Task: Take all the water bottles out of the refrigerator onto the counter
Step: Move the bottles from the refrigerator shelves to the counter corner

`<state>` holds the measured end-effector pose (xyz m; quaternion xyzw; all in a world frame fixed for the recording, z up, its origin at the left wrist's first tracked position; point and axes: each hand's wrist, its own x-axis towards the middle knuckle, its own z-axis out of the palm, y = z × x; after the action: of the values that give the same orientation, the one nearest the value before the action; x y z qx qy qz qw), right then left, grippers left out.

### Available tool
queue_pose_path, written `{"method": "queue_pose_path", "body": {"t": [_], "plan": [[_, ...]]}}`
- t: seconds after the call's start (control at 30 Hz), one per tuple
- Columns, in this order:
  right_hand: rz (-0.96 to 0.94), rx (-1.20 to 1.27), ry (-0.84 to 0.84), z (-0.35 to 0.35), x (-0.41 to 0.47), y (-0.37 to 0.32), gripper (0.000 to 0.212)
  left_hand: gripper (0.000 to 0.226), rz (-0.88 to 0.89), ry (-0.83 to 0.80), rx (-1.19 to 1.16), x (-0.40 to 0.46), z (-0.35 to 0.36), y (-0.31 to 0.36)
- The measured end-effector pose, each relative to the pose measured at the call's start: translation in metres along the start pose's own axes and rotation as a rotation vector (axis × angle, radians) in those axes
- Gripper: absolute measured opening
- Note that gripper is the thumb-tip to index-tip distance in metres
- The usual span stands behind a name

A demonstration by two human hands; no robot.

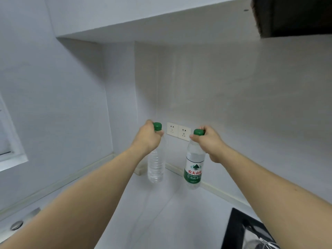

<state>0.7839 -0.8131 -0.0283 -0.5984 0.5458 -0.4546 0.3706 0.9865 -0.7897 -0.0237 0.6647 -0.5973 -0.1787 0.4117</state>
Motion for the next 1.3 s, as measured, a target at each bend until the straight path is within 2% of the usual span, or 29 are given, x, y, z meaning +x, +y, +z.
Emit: {"method": "queue_pose_path", "body": {"t": [0.2, 0.4, 0.7, 0.93, 1.17, 1.3], "plan": [[0.013, -0.032, -0.087, 0.075, 0.053, 0.004, 0.019, 0.029, -0.057, -0.014, 0.021, 0.059, -0.020, -0.060], [0.001, -0.097, -0.191, 0.178, 0.117, 0.004, 0.020, 0.028, -0.090, -0.050, 0.100, 0.129, -0.065, -0.144], [0.010, -0.175, -0.307, 0.318, 0.187, 0.026, 0.023, 0.023, -0.169, 0.002, 0.130, 0.202, -0.101, -0.274], [0.033, -0.237, -0.390, 0.406, 0.230, 0.053, 0.027, 0.026, -0.260, -0.007, 0.127, 0.240, -0.099, -0.360], [0.044, -0.222, -0.408, 0.476, 0.275, 0.077, 0.030, 0.024, -0.248, -0.072, 0.117, 0.263, -0.083, -0.423], [0.037, -0.213, -0.402, 0.511, 0.303, 0.092, 0.023, 0.023, -0.239, -0.084, 0.117, 0.279, -0.067, -0.452]]}}
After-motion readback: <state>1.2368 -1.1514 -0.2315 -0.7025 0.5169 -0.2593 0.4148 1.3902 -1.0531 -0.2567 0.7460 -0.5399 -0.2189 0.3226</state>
